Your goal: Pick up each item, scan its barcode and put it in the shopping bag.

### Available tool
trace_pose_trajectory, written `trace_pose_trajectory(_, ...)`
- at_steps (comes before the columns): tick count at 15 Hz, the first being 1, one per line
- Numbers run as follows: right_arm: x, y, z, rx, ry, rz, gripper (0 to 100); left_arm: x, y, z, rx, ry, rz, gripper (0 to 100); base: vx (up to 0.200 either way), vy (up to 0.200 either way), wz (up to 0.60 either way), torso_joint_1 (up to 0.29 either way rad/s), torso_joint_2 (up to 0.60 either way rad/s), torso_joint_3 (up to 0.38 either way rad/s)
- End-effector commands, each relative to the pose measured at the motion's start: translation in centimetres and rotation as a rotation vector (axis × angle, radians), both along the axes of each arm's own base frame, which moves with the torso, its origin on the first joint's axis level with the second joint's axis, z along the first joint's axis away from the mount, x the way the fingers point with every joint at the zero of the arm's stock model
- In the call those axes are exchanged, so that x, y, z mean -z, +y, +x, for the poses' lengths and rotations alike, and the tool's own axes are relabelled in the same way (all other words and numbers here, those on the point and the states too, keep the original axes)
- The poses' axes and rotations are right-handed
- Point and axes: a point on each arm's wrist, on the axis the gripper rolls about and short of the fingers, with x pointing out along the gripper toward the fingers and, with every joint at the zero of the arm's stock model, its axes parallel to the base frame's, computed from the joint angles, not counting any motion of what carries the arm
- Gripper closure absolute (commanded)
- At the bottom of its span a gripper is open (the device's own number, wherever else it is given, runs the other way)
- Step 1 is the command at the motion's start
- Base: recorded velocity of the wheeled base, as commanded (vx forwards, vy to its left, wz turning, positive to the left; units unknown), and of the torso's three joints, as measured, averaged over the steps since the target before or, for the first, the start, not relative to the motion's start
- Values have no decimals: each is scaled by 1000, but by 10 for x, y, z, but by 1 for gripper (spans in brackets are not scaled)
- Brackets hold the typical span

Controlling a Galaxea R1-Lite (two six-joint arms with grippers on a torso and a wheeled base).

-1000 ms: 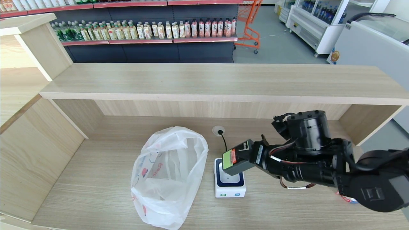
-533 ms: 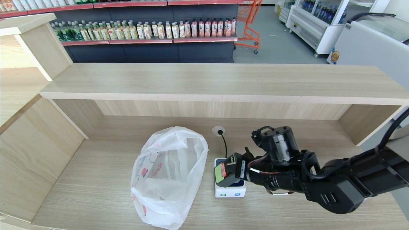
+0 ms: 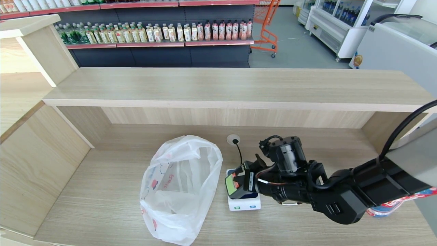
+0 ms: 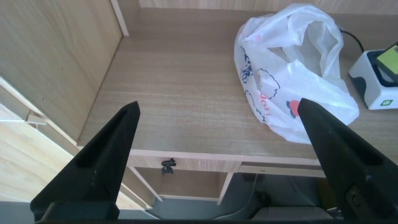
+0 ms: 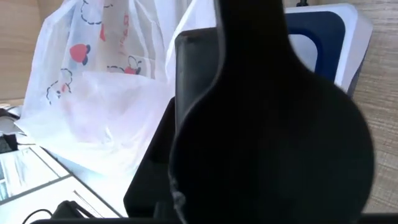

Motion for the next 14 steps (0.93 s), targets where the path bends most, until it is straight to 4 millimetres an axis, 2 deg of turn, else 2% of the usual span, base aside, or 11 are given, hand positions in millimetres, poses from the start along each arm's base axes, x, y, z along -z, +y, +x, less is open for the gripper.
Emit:
trace_pose_trajectory(1, -6, -3, -2, 2, -4, 14, 100, 0, 0, 0, -2, 0, 0, 0, 0, 0, 0, 0, 0, 0)
trace_pose_trajectory(3, -15, -11, -7, 17, -12, 28, 100, 0, 0, 0, 0, 0, 0, 0, 0, 0, 0, 0, 0, 0)
trace_pose_trajectory(6, -74, -43, -32, 71, -114, 155, 100, 0, 0, 0, 0, 0, 0, 0, 0, 0, 0, 0, 0, 0)
trace_pose_trajectory(7, -96, -59, -43, 71, -177, 148, 100, 0, 0, 0, 0, 0, 0, 0, 0, 0, 0, 0, 0, 0)
trace_pose_trajectory(8, -107, -72, -53, 46, -244, 69, 100, 0, 0, 0, 0, 0, 0, 0, 0, 0, 0, 0, 0, 0)
trace_pose_trajectory(9, -110, -80, -58, 28, -280, 14, 100, 0, 0, 0, 0, 0, 0, 0, 0, 0, 0, 0, 0, 0)
trace_pose_trajectory(10, -106, -97, -72, -17, -363, -133, 100, 0, 0, 0, 0, 0, 0, 0, 0, 0, 0, 0, 0, 0)
trace_pose_trajectory(12, -94, -121, -85, -75, -465, -338, 100, 0, 0, 0, 0, 0, 0, 0, 0, 0, 0, 0, 0, 0)
trace_pose_trajectory(14, -94, -130, -103, -85, -491, -355, 100, 0, 0, 0, 0, 0, 0, 0, 0, 0, 0, 0, 0, 0)
